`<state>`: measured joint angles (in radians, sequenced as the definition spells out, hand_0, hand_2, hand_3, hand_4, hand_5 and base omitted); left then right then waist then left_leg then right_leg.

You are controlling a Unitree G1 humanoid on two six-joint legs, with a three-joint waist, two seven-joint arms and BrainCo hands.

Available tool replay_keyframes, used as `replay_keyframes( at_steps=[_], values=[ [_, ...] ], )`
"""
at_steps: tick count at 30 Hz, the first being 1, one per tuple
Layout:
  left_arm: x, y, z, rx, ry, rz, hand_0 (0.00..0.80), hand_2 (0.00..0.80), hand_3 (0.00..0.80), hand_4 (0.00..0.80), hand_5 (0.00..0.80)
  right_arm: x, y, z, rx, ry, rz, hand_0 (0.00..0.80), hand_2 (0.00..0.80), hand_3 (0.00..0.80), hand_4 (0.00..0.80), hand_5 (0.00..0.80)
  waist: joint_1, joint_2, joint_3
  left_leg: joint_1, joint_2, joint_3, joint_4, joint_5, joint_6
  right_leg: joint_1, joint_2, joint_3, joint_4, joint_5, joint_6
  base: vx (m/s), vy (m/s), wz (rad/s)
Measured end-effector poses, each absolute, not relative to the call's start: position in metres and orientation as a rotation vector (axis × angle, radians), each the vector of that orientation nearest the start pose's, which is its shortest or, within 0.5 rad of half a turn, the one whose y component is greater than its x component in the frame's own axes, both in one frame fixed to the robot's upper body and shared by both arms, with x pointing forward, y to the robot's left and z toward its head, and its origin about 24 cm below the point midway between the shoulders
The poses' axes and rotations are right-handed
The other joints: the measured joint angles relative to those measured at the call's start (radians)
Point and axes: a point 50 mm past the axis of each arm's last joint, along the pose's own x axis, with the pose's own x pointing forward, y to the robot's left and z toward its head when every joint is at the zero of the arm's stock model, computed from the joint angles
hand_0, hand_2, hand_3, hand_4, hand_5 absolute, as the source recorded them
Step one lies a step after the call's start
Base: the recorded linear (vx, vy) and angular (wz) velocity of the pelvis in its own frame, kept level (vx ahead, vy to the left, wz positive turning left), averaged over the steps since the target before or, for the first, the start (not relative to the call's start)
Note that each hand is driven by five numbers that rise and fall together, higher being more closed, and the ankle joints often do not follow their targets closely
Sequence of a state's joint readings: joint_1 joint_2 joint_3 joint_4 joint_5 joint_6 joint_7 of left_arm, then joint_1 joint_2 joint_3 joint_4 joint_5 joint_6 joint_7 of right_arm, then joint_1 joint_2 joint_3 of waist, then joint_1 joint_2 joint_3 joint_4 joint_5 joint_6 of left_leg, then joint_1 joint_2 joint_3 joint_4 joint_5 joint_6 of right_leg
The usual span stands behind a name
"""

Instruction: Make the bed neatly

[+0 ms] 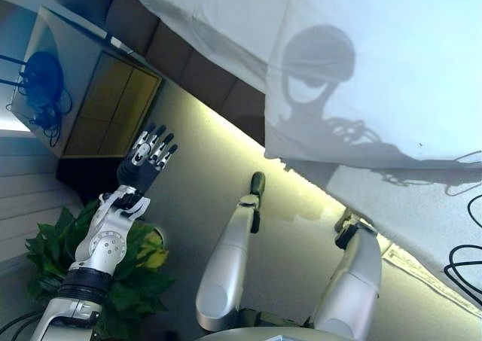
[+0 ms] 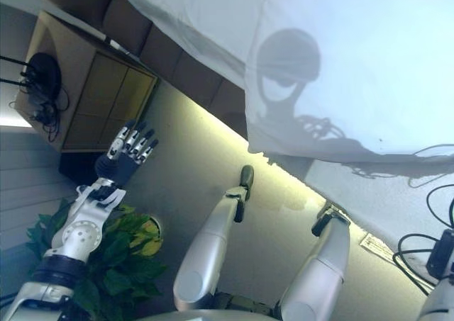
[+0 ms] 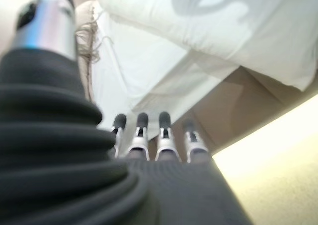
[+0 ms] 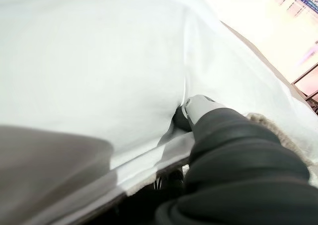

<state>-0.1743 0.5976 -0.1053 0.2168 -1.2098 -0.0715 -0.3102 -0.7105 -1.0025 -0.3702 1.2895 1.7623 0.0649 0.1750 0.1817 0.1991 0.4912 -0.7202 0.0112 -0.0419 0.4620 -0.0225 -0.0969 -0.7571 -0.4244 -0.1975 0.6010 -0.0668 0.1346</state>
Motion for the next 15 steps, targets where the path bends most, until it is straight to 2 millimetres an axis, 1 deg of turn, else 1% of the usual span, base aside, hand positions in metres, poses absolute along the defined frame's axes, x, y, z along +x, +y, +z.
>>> replay_keyframes(
  at_steps=[2,4,6,8,9,11,13,15],
  values=[
    [0.283,0.242,0.082,-0.596,-0.090,-0.269,0.000,0.000,0.000,0.000,0.000,0.251,-0.469,0.151,1.255,-0.543,-0.648,0.800,0.800,0.800,0.800,0.800,0.000,0.000,0.000,0.012,0.002,-0.002,-0.005,0.000,0.000,0.015,0.002,-0.004,-0.004,0.000,0.000,0.018,0.007,0.01],
    [0.283,0.242,0.081,-0.598,-0.090,-0.265,0.000,0.000,0.000,0.000,0.000,0.243,-0.471,0.138,1.246,-0.514,-0.665,0.800,0.800,0.800,0.800,0.800,-0.004,-0.001,0.000,0.038,0.002,-0.003,-0.015,-0.001,0.001,0.045,0.003,-0.009,-0.016,0.000,0.000,0.047,0.016,0.01],
    [0.284,0.241,0.082,-0.601,-0.091,-0.262,0.000,0.000,0.000,0.000,0.000,0.240,-0.469,0.129,1.241,-0.496,-0.665,0.800,0.800,0.800,0.800,0.800,-0.003,-0.004,-0.001,0.063,0.003,-0.004,-0.024,-0.003,0.004,0.074,0.006,-0.014,-0.031,0.003,0.004,0.046,0.014,0.00],
    [0.286,0.240,0.083,-0.605,-0.093,-0.257,0.000,0.000,0.000,0.000,0.000,0.241,-0.464,0.117,1.236,-0.466,-0.658,0.800,0.800,0.800,0.800,0.800,-0.003,-0.013,-0.007,0.082,0.004,-0.005,-0.032,-0.003,0.004,0.095,0.009,-0.017,-0.044,0.004,0.006,0.049,-0.005,-0.02],
    [0.287,0.239,0.084,-0.605,-0.096,-0.253,0.000,0.000,0.000,0.000,0.000,0.240,-0.460,0.106,1.218,-0.434,-0.661,0.800,0.800,0.800,0.800,0.800,-0.007,-0.020,-0.012,0.089,0.007,-0.005,-0.035,-0.003,0.004,0.105,0.013,-0.018,-0.049,0.005,0.007,0.049,-0.023,-0.04],
    [0.289,0.238,0.085,-0.609,-0.095,-0.242,0.000,0.000,0.000,0.000,0.000,0.243,-0.446,0.083,1.213,-0.371,-0.648,0.800,0.800,0.800,0.800,0.800,-0.003,-0.040,-0.022,0.109,0.015,-0.005,-0.039,-0.002,0.000,0.132,0.022,-0.025,-0.064,0.007,0.006,0.036,-0.024,-0.06],
    [0.293,0.234,0.086,-0.607,-0.086,-0.237,0.000,0.000,0.000,0.000,0.000,0.246,-0.428,0.058,1.211,-0.305,-0.621,0.800,0.800,0.800,0.800,0.800,-0.014,-0.065,-0.034,0.135,0.022,-0.005,-0.053,-0.002,0.000,0.160,0.031,-0.029,-0.082,0.010,0.006,0.017,-0.026,-0.06],
    [0.296,0.227,0.078,-0.607,-0.030,-0.243,0.000,0.000,0.000,0.000,0.000,0.250,-0.406,0.033,1.222,-0.228,-0.584,0.800,0.800,0.800,0.800,0.800,-0.024,-0.093,-0.052,0.160,0.028,-0.004,-0.060,-0.004,-0.004,0.186,0.039,-0.032,-0.098,0.010,0.007,-0.017,-0.030,-0.06]
  ],
)
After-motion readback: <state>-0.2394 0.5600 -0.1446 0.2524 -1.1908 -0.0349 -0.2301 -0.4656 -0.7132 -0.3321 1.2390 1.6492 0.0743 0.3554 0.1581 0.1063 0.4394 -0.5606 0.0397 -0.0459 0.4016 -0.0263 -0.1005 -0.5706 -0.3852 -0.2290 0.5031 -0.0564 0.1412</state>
